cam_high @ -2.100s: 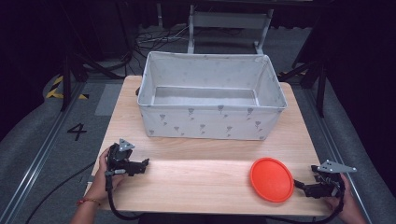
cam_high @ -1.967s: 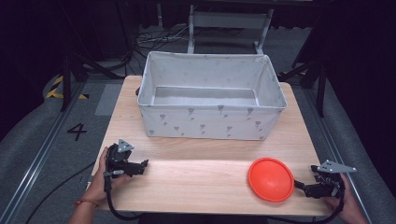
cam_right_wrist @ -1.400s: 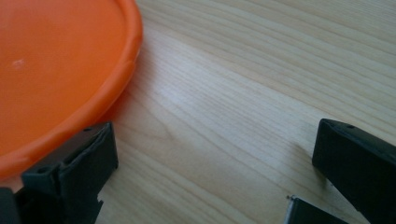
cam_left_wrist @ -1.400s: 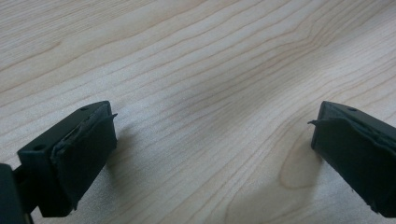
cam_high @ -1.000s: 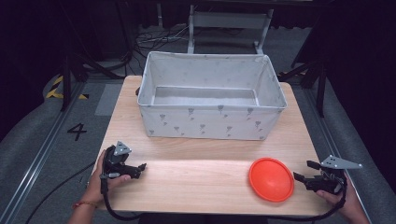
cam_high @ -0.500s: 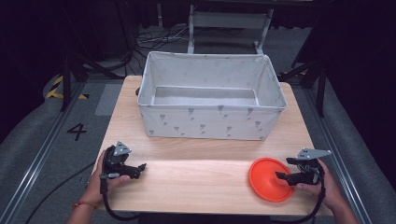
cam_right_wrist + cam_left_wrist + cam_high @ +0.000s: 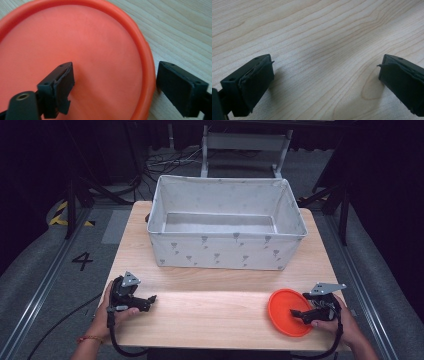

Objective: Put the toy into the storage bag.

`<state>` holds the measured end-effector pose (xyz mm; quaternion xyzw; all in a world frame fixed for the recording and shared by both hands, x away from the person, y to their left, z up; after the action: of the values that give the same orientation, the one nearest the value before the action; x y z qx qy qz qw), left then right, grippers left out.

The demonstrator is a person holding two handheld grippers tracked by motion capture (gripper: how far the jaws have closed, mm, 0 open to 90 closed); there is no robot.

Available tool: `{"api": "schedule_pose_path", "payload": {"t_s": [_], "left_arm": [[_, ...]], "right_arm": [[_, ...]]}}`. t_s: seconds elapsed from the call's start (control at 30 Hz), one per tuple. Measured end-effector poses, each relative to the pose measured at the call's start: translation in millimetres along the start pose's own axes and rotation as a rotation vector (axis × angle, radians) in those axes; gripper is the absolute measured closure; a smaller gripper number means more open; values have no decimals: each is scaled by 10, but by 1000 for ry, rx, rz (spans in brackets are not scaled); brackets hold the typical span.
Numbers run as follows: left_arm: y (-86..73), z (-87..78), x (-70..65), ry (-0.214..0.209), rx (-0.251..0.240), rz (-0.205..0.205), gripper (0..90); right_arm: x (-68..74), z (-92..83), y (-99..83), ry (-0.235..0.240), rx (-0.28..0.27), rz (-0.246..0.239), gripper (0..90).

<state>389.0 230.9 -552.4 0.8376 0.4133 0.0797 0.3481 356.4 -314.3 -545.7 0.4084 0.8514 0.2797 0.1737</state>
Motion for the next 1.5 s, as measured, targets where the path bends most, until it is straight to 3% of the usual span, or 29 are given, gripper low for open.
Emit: {"api": "schedule_pose_path", "payload": {"t_s": [0.07, 0.2, 0.3, 0.53, 0.77, 1.07, 1.3, 1.5], "left_arm": [[0, 0, 0, 0, 0, 0, 2], [0, 0, 0, 0, 0, 0, 2], [0, 0, 0, 0, 0, 0, 2], [3, 1, 4, -1, 0, 4, 2], [3, 1, 4, -2, 0, 4, 1], [0, -1, 1, 0, 0, 1, 4], [-7, -7, 0, 2, 0, -2, 5], [-11, -12, 4, 5, -2, 1, 5]], "right_arm": [[24, -15, 3, 9, -6, -6, 213], [-5, -16, 10, -11, -43, 33, 318], [-47, -29, 16, -27, -41, 58, 448], [-170, -95, 2, 11, -34, 133, 665], [-199, -206, 62, 44, -67, 141, 756], [-127, -426, 259, 56, -126, 74, 818], [14, -582, 475, 26, -131, -54, 821], [210, -708, 745, -42, -128, -181, 822]]}}
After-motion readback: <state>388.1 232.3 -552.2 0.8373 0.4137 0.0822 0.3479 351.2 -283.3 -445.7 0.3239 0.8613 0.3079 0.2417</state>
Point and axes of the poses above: each handheld gripper's, and its own axes: z roughly forward along the jaws, y roughly out of its top, x roughly to its left, the point moved 7 cm from there along z, roughly forward along the jaws, and after that the axes turned 10 degrees about -y, right-handed, at the moved point
